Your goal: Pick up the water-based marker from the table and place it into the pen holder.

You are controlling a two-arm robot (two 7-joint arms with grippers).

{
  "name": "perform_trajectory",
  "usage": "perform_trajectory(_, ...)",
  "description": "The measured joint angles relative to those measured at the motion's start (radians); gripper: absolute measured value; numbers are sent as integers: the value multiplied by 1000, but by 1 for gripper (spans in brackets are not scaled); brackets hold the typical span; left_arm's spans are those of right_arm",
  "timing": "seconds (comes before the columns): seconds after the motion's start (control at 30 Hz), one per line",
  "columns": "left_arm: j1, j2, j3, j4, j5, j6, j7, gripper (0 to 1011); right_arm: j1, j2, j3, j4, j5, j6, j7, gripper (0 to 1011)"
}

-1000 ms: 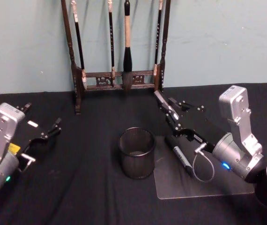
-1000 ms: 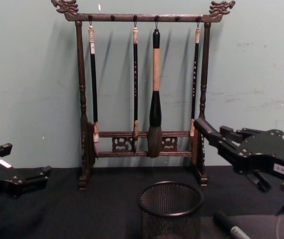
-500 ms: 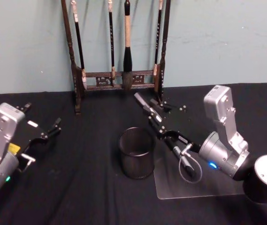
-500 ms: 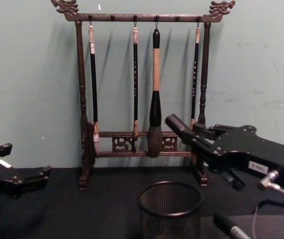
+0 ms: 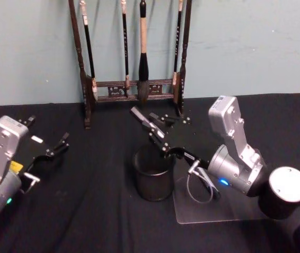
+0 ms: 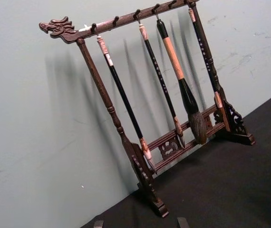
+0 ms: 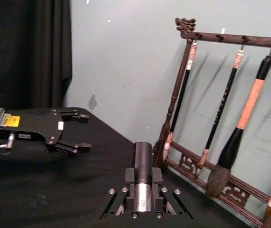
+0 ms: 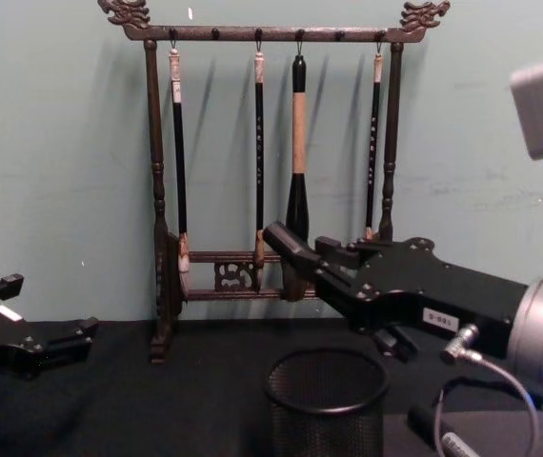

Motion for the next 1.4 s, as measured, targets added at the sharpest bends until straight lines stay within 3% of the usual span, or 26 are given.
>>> perform_trajectory(0.43,0,0,0,0,0,0,0,1001,47,-35,-41,73,8,-1,11,214)
perform_trajectory(1.07,0,0,0,0,0,0,0,1001,50,-36,-42,78,5,2,5,231)
perform_trajectory(1.13,0,0,0,0,0,0,0,1001,49,-36,-42,77,5,2,5,367)
perform_trajectory(1.27,0,0,0,0,0,0,0,1001,49,-36,-42,77,5,2,5,453)
perform_trajectory(1.4,0,0,0,0,0,0,0,1001,49,-35,-42,76,5,2,5,683)
